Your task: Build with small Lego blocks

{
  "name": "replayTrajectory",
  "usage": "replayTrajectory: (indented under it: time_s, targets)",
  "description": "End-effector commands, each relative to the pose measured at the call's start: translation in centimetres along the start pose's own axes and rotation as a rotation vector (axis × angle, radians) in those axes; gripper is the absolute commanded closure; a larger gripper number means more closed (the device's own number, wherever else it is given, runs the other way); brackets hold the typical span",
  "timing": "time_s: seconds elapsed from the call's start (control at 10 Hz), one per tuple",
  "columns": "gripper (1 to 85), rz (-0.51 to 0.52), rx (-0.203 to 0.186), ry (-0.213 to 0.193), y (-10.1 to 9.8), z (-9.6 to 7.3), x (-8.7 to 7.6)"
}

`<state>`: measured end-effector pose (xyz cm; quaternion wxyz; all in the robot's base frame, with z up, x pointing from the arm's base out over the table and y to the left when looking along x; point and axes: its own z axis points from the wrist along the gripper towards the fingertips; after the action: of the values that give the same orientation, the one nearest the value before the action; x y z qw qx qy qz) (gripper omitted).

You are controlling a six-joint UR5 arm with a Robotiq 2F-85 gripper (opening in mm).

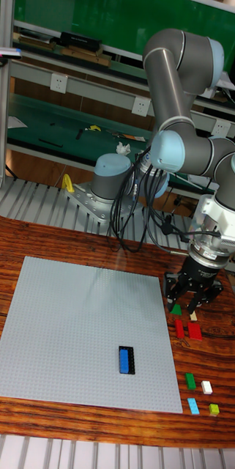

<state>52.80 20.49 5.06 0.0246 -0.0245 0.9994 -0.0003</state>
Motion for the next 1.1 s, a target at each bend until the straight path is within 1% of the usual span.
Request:
replayTrajectory:
  time_s: [0.0, 0.1, 0.2, 0.4, 0.6, 0.7, 0.8, 0.9, 1.0]
  targets:
    - [36.0, 0.040, -0.023, 0.025, 1.2, 0.7, 0.3]
    - [36.0, 0.048, -0.003, 0.025, 1.2, 1.3, 0.2]
    - [36.0, 0.050, 0.001, 0.019, 1.4, 1.9, -0.1]
    - [35.7, 0.048, 0.010, 0.018, 1.1, 2.1, -0.7]
    - [35.7, 0.046, 0.010, 0.007, 1.2, 2.5, -1.6]
    - [35.7, 0.040, 0.009, 0.007, 1.1, 2.2, -1.6]
    - [35.7, 0.027, -0.002, 0.007, 1.4, 2.2, -1.6]
    - [35.7, 0.024, -0.017, -0.011, 1.8, 2.2, -2.1]
    - [35.7, 0.029, -0.012, -0.009, 1.7, 2.2, -2.0]
